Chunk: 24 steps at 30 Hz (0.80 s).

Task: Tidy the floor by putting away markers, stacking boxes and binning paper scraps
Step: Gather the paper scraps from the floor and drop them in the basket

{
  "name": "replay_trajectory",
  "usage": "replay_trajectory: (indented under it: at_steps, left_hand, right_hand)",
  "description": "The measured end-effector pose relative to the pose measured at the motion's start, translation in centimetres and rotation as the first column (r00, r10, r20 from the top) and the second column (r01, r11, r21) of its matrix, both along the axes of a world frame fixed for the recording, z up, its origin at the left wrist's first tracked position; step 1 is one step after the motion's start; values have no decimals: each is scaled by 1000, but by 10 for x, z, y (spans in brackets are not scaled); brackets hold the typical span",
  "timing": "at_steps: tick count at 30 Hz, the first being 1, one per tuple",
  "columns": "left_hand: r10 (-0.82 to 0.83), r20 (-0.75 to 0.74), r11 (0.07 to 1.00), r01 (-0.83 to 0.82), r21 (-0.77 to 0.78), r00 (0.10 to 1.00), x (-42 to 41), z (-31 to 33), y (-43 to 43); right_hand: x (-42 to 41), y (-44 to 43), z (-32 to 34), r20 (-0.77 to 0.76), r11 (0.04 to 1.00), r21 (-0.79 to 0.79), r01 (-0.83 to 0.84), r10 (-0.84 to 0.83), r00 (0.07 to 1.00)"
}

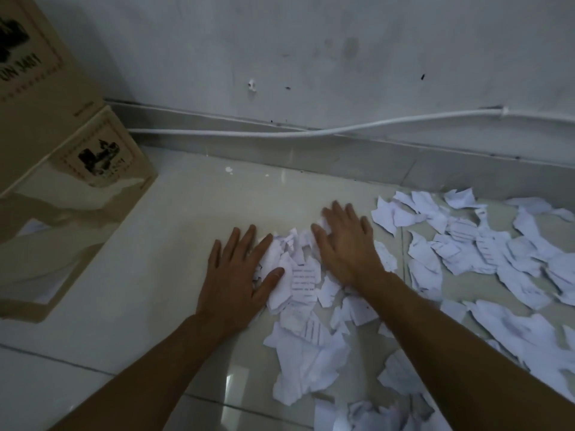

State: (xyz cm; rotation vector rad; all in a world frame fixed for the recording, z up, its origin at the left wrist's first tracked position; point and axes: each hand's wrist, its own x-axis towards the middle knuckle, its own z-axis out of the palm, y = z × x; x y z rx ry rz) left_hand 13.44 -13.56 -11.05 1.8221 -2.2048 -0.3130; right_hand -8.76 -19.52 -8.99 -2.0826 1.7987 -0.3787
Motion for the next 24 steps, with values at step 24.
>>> replay_trajectory:
  at_steps: [24]
  left_hand:
    - [-227,-325,974,208,-92,918,-36,13,14]
  right_hand:
    - [21,87,-17,93,968,-78,-240,247,965]
